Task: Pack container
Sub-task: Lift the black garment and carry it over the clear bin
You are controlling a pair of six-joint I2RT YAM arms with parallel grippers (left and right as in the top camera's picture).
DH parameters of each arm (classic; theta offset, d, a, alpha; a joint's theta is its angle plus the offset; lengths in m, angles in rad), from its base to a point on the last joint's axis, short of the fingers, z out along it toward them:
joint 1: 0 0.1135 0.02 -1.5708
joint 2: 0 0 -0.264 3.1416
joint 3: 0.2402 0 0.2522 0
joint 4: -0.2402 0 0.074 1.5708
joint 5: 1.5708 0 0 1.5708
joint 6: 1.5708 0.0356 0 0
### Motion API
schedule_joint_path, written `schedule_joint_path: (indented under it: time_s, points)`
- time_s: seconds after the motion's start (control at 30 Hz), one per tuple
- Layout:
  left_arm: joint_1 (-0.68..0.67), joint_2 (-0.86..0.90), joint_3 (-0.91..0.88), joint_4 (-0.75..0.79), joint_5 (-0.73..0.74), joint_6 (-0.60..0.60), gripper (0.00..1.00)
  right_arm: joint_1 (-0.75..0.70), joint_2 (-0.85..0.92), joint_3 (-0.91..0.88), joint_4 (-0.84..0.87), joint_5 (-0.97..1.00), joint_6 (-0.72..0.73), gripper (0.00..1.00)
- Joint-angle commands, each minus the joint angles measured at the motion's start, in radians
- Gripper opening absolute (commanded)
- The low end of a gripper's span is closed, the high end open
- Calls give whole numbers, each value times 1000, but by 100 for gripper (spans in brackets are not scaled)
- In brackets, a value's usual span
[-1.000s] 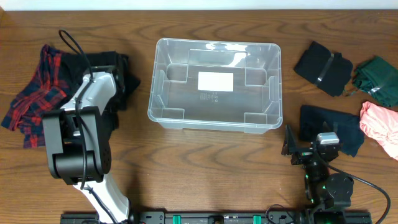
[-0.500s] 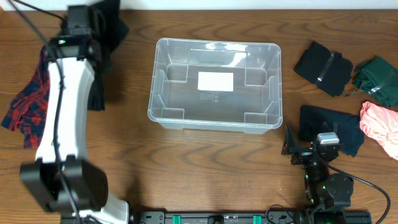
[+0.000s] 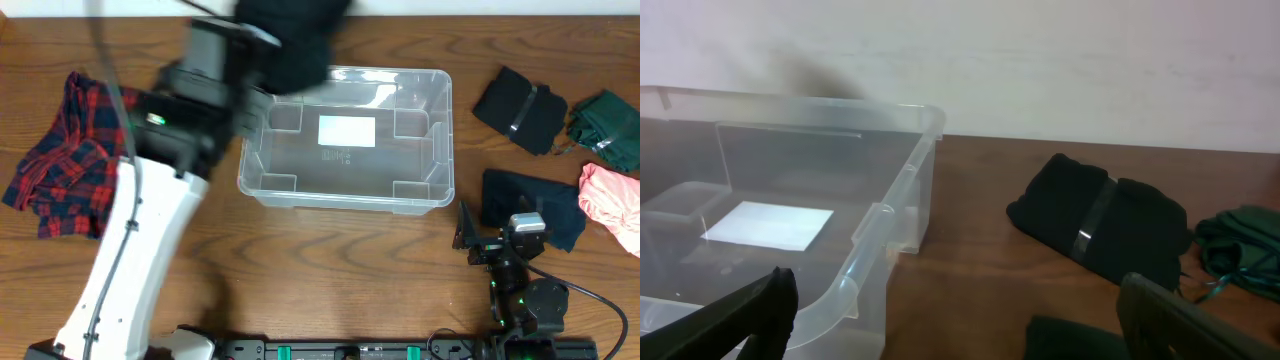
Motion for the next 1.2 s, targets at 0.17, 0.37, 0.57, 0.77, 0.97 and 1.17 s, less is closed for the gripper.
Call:
schedule_joint_path:
  time_s: [0.17,0.37,0.57,0.77,0.97,1.17]
  points:
    - [-266,76,35,28,-216,74,7,-2,-5,-3,-3,0,-11,99]
    - [-303,219,35,52,-227,66,6,-2,-5,-3,-2,0,-11,99]
    - [-303,340,35,82,-227,58,6,-2,-5,-3,-2,0,-11,99]
    - [-303,380,32,80,-227,58,6,-2,-5,-3,-3,0,-11,99]
    - [-303,379,31,80,-228,59,61,-2,-5,-3,-2,0,-11,99]
    - [-301,375,32,81,-232,58,67,-2,-5,-3,-3,0,-11,99]
